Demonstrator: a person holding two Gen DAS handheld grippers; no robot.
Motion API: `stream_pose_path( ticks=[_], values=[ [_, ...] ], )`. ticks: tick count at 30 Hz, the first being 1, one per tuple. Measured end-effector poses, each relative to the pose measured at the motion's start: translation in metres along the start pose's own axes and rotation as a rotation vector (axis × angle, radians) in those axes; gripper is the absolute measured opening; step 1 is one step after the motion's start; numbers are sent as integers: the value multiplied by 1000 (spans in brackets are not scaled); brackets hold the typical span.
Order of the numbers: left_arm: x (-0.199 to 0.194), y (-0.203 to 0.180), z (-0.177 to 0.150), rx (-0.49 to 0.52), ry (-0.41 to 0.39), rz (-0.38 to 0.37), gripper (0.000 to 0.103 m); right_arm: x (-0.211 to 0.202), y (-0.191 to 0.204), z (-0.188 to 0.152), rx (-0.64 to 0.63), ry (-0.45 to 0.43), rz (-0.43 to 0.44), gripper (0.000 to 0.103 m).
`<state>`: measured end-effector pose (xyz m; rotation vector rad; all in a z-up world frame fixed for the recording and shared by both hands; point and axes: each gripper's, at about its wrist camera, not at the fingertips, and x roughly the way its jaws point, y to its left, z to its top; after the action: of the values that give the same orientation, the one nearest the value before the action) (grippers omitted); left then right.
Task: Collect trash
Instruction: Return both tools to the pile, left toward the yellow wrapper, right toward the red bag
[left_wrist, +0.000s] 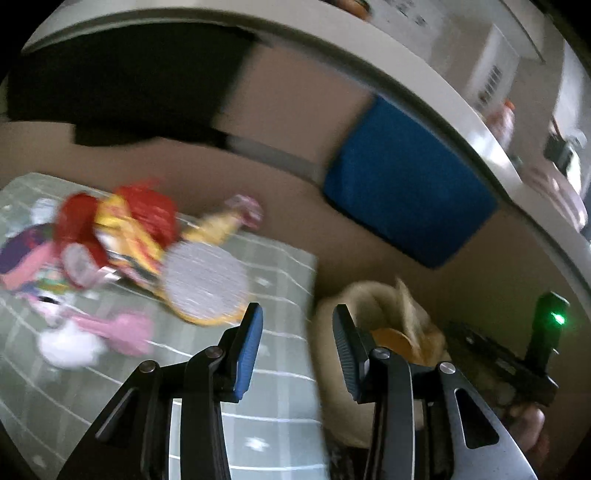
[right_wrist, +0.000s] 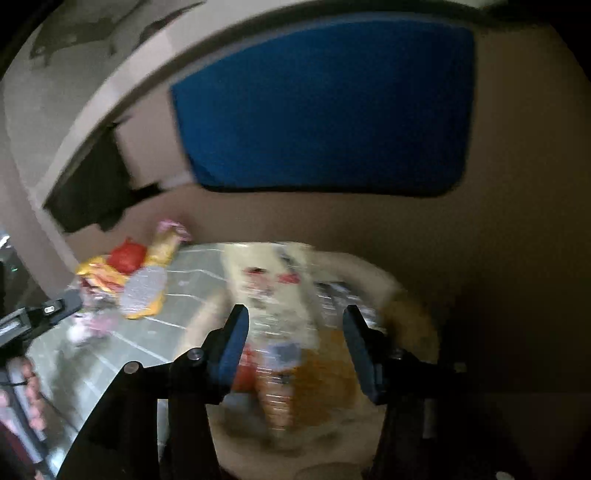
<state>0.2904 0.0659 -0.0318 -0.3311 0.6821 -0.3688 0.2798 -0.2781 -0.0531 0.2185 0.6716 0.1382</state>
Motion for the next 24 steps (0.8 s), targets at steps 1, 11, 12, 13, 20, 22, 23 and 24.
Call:
stream_pose_path(
  ticks=[1, 11, 12, 13, 20, 22, 23, 24],
  values=[
    [2, 8, 5, -9, -14, 16, 41, 1, 9, 2, -15, 2, 26, 51],
    [6, 129, 52, -150, -137, 197, 41, 45, 129, 30, -213, 17, 86, 46],
    [4, 142, 53, -182, -145, 191, 41, 51, 137, 33, -218, 26, 99, 46],
    [3, 152, 52, -212, -155, 185, 41, 60, 146, 35, -223, 37, 114, 46],
    [9, 159, 47, -178, -148, 115, 41, 136, 195, 44, -217, 125, 125, 46],
    [11, 154, 43, -158, -131, 103, 41, 155, 206, 45, -222, 149, 132, 47],
    [13, 154, 42, -151, -119, 89, 41, 164, 211, 45, -231, 160, 136, 47],
    [15, 153, 41, -145, -110, 78, 41, 171, 216, 44, -240, 174, 140, 47]
  ],
)
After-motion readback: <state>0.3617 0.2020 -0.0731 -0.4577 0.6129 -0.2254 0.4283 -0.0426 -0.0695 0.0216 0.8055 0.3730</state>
